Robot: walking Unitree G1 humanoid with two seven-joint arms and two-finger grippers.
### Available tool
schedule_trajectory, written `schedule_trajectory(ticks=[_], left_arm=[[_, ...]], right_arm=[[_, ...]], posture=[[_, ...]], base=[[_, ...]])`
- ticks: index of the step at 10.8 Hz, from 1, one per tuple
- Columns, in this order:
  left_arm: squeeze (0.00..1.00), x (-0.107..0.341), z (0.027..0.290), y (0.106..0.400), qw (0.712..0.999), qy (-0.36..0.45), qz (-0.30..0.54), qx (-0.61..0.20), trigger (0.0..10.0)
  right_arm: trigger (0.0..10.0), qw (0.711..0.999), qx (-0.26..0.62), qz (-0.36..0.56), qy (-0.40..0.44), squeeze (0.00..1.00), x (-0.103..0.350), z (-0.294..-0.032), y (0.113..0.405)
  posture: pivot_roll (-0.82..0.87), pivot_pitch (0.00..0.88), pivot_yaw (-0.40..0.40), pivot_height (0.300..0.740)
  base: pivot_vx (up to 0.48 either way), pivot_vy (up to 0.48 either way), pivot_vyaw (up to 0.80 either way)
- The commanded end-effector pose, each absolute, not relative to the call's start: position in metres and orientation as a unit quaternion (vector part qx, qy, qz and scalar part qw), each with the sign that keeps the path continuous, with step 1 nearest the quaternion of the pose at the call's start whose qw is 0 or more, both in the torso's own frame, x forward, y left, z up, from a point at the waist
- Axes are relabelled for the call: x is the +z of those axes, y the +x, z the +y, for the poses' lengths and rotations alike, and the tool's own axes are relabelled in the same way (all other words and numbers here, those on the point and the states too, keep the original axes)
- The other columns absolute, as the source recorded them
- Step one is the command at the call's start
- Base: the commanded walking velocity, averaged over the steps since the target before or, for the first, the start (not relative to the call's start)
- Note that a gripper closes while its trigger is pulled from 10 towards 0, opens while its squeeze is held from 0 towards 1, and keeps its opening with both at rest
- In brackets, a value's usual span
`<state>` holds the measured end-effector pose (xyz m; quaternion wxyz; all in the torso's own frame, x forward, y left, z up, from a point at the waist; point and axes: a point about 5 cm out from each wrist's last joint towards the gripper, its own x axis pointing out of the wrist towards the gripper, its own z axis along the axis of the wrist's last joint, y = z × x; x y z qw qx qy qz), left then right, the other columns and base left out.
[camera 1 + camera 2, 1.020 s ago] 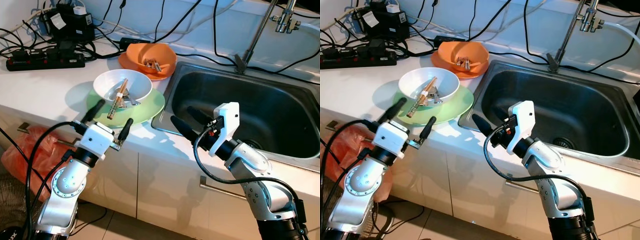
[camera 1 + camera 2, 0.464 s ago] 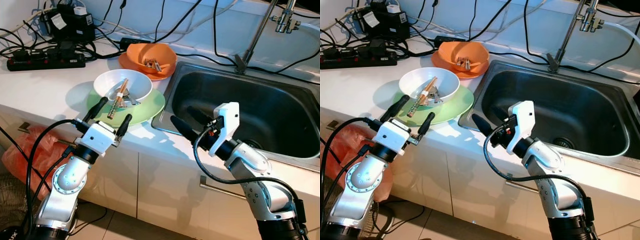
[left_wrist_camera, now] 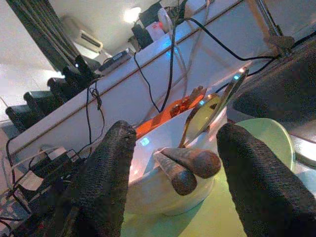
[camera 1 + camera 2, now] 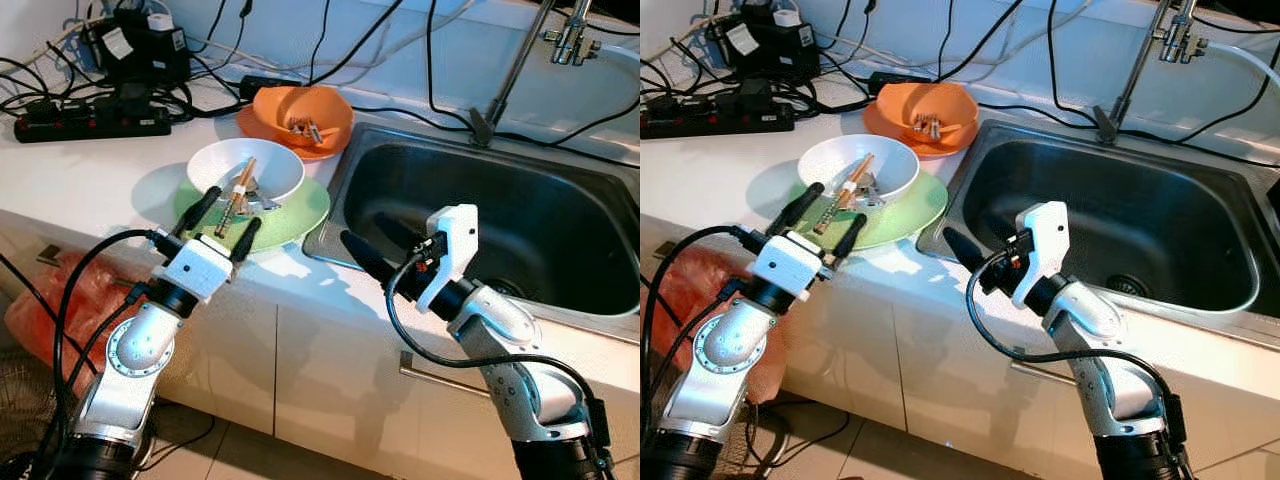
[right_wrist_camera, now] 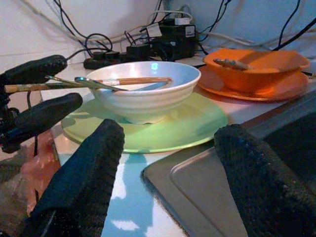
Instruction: Kitchen organization
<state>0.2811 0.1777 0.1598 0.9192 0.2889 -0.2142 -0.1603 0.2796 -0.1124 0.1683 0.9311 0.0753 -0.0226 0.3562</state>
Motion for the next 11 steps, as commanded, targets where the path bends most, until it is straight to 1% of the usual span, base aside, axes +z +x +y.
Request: schedule_trajectory(ticks=[1,11], left_arm=[[0.00,0.1624,0.1765,0.2821,0.915,0.293,-0.223,-0.162,0.0],[0.00,0.1681,0.1828,0.2749,0.914,0.298,-0.231,-0.149,0.0]], right_arm=[[10.0,0.933,0.352,-0.029,0.076,0.00,0.1702,-0.1152,0.2781],[10.0,0.933,0.351,-0.025,0.076,0.00,0.1680,-0.1151,0.2766]], posture=[[0.11,0.000,-0.050,0.740],[0.12,0.000,-0.052,0.740]], base=[[0.000,0.000,0.00],[0.000,0.000,0.00]])
